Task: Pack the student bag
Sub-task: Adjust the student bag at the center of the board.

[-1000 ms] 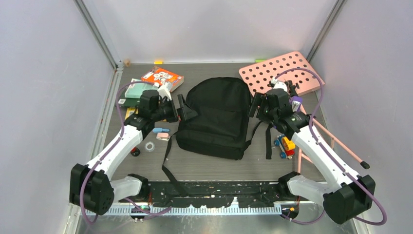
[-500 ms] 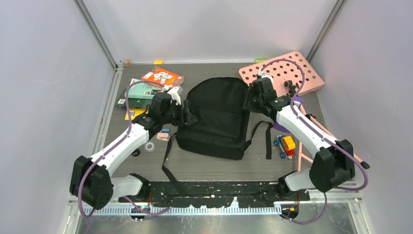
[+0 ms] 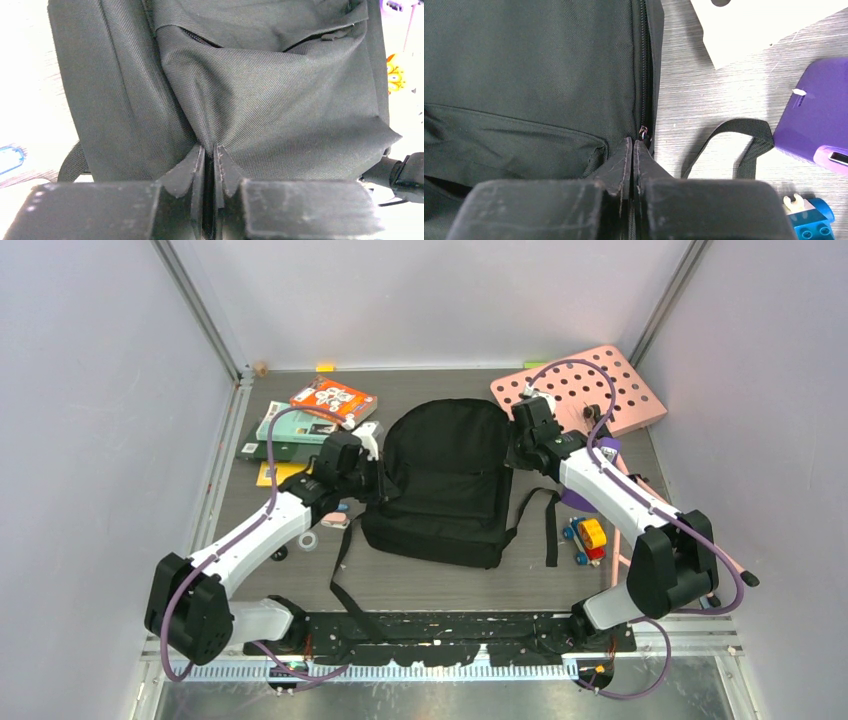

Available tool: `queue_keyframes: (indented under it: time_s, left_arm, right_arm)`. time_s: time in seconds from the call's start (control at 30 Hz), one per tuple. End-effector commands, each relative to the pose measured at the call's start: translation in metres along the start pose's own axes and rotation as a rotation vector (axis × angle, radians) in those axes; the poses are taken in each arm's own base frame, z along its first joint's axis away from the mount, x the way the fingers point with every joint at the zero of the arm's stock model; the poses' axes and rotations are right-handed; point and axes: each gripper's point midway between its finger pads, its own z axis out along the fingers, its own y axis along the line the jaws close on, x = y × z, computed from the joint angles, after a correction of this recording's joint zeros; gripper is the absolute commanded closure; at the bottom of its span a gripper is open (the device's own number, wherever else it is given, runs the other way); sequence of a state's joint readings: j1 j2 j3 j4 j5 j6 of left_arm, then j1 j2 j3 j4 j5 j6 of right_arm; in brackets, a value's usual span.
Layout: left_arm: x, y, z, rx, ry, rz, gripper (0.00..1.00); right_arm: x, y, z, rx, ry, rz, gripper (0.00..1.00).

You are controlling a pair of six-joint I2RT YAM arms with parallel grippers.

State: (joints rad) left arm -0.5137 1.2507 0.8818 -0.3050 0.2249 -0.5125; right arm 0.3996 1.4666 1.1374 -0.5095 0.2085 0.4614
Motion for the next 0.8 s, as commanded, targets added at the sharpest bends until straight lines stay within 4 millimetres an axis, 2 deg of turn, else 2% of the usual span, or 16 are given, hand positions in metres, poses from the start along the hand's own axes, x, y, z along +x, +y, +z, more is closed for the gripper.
queue_keyframes:
  time_s: [0.0,0.1,0.37,0.57,0.63,0.77]
  left_arm:
    - [0.000,-0.017,-0.005,0.042,0.009,0.057,0.93]
    - [0.008,-0.023,-0.006,0.064,0.022,0.087,1.00]
    - [0.028,-0.050,-0.020,0.151,0.035,0.179,1.00]
    - [0.050,-0.077,-0.030,0.224,0.047,0.198,1.00]
    - [0.054,-0.083,-0.033,0.235,0.044,0.195,1.00]
    - [0.056,-0.109,-0.047,0.309,0.031,0.196,1.00]
  right_arm:
    - [-0.030,-0.003,-0.018,0.029,-0.101,-0.008,0.99]
    - [-0.039,-0.007,-0.025,0.049,-0.134,-0.020,1.00]
    - [-0.069,-0.026,-0.043,0.164,-0.215,-0.083,1.00]
    - [-0.078,-0.024,-0.044,0.169,-0.231,-0.089,0.98]
    - [-0.075,-0.025,-0.038,0.177,-0.223,-0.085,0.96]
    - [-0.063,-0.028,-0.028,0.190,-0.191,-0.065,0.79]
